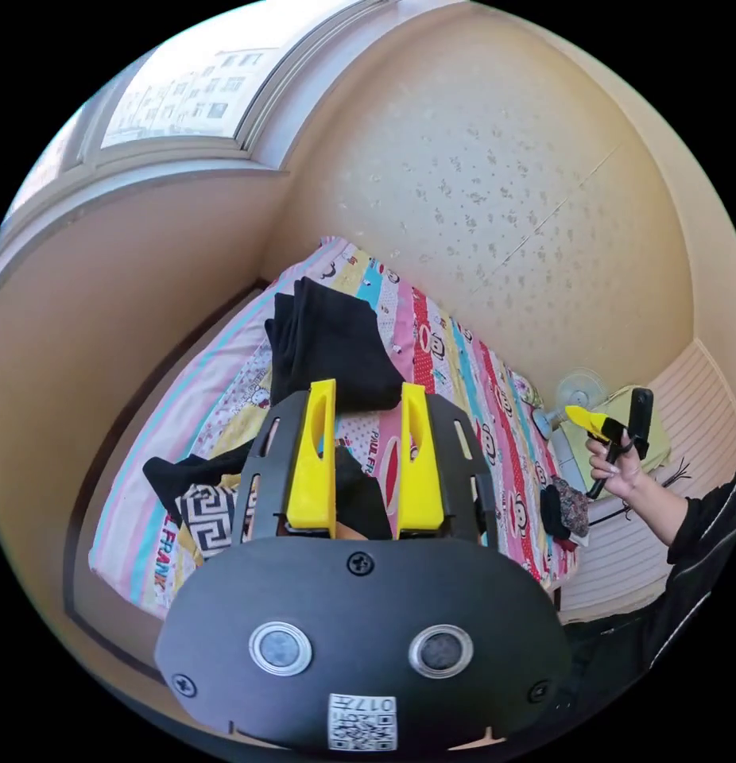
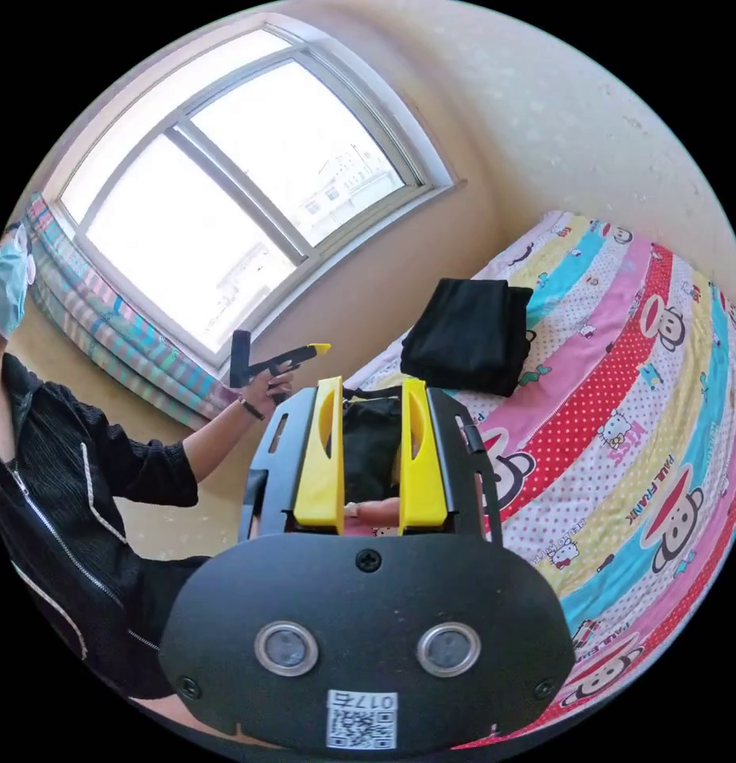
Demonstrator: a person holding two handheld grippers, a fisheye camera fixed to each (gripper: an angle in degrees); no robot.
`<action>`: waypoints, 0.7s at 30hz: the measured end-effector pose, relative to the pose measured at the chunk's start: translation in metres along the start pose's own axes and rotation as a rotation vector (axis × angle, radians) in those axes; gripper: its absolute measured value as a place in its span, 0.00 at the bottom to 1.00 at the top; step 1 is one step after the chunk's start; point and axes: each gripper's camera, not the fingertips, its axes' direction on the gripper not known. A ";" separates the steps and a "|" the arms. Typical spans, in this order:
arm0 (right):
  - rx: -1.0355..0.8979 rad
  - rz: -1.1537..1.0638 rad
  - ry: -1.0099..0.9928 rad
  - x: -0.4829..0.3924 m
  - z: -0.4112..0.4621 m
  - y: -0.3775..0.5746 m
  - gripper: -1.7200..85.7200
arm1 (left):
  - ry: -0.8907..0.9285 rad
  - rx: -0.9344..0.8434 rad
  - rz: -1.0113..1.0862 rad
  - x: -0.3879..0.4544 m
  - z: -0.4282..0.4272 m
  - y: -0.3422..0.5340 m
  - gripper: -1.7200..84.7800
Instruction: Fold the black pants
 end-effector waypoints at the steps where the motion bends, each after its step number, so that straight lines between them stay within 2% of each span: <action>1: -0.032 0.014 -0.064 0.024 0.020 -0.016 0.15 | -0.001 -0.007 0.001 -0.011 0.018 -0.003 0.17; 4: 0.005 0.040 -0.251 0.083 0.058 -0.058 0.17 | 0.065 -0.069 -0.068 -0.062 0.097 -0.019 0.18; 6: 0.056 0.103 -0.225 0.119 0.074 -0.081 0.17 | 0.115 -0.022 -0.049 -0.080 0.134 -0.029 0.18; 9: 0.128 0.213 -0.136 0.180 0.096 -0.110 0.18 | -0.006 -0.046 0.038 -0.095 0.189 -0.037 0.19; 14: -0.014 0.265 -0.028 0.251 0.142 -0.135 0.18 | -0.006 -0.196 0.015 -0.133 0.293 -0.023 0.20; 18: -0.110 0.240 -0.071 0.270 0.173 -0.139 0.17 | -0.067 -0.194 -0.003 -0.149 0.367 0.009 0.21; 21: -0.085 0.277 -0.070 0.279 0.180 -0.135 0.13 | -0.081 -0.142 -0.063 -0.158 0.393 0.021 0.21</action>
